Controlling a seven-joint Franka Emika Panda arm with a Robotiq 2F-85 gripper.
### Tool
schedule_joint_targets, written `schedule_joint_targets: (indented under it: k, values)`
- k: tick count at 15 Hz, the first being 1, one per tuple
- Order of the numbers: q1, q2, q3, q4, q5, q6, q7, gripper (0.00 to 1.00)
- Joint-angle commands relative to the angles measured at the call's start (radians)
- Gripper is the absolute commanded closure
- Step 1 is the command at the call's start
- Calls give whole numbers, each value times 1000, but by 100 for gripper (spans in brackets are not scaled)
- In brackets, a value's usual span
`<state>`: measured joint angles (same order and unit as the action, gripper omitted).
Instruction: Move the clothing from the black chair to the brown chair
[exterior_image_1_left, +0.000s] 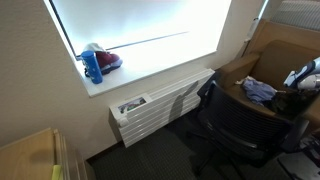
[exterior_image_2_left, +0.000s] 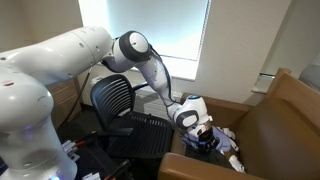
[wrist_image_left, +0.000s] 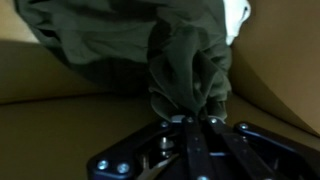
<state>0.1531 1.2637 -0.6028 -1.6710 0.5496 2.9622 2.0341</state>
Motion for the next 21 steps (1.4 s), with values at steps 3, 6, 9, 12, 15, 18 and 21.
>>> schedule_joint_targets:
  k: [3, 6, 9, 12, 15, 18, 21]
  values:
    - [-215, -70, 178, -45, -204, -59, -189, 99]
    - [-345, -102, 264, -6, -249, -123, -336, 99]
    - [-453, -150, 362, 15, -239, -191, -489, 99]
    - [-536, -180, 460, 38, -207, -252, -647, 99]
    - [-590, -205, 549, 48, -159, -325, -779, 99]
    - [-545, -210, 551, 74, -106, -428, -785, 71]
    - [-522, -181, 528, 96, -90, -404, -789, 83]
